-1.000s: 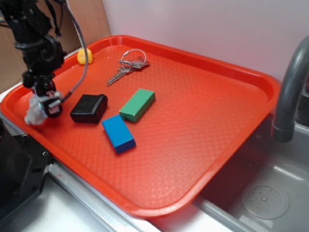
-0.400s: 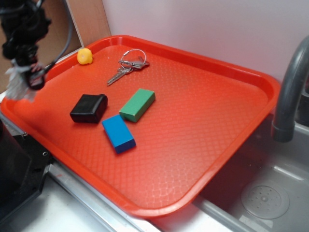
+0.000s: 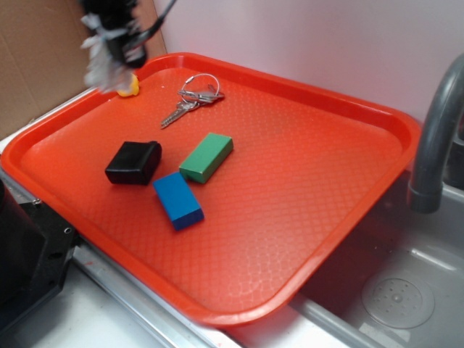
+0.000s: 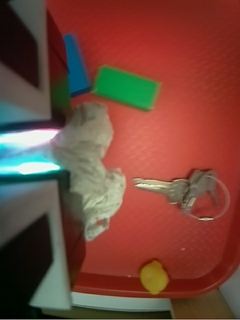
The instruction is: Grab the white paper.
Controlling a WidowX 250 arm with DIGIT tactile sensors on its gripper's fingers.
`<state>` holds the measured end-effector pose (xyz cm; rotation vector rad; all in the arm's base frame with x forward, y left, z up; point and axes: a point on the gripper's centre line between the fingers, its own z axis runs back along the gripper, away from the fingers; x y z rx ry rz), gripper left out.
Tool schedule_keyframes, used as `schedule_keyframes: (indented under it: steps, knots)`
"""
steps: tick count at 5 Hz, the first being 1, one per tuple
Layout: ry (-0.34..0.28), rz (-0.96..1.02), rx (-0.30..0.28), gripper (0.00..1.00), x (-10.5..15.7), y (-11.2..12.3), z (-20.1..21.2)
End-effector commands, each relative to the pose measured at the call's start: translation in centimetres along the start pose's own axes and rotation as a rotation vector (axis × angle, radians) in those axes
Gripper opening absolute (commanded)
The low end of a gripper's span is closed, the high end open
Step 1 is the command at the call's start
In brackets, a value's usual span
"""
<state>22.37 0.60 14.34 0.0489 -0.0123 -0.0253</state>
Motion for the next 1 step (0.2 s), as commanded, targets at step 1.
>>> schedule_keyframes:
  steps: [1]
  knots:
    - [-0.075,0.141,0.027,0.00,2.25,1.95,3.04]
